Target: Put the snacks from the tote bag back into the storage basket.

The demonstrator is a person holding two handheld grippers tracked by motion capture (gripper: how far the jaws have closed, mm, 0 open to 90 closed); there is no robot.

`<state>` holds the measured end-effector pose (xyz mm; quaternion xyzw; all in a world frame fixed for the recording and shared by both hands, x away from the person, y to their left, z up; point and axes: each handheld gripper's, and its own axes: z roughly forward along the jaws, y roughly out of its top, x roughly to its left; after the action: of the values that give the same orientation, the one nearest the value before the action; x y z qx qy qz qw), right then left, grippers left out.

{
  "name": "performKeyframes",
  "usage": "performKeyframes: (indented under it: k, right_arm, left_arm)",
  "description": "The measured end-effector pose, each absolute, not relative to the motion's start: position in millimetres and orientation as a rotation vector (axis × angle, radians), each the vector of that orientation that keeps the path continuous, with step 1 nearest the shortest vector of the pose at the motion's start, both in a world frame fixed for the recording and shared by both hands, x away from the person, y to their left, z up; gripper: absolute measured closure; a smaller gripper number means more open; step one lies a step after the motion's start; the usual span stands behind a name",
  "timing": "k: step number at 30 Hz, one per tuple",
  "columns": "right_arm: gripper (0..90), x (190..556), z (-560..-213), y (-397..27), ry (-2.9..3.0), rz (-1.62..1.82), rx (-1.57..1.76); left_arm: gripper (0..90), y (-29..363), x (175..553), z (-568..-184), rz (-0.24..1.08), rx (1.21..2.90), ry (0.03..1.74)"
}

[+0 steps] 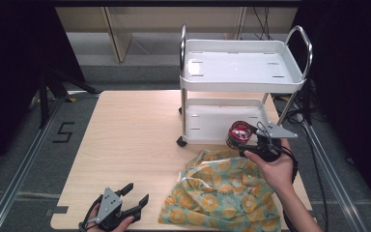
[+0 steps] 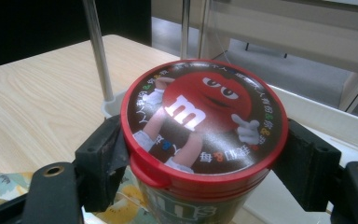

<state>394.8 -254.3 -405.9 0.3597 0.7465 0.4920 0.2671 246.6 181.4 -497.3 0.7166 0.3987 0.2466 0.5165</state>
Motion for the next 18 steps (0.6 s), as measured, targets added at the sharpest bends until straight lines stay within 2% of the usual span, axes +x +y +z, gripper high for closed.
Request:
performKeyframes:
  k: [18]
  right_arm:
    - [26.1,399.7,-407.0,-253.0,2.013,1.339,1.026]
  left_arm:
    - [32.9,181.6,246.2,-496.8,0.595,1.725,0.963]
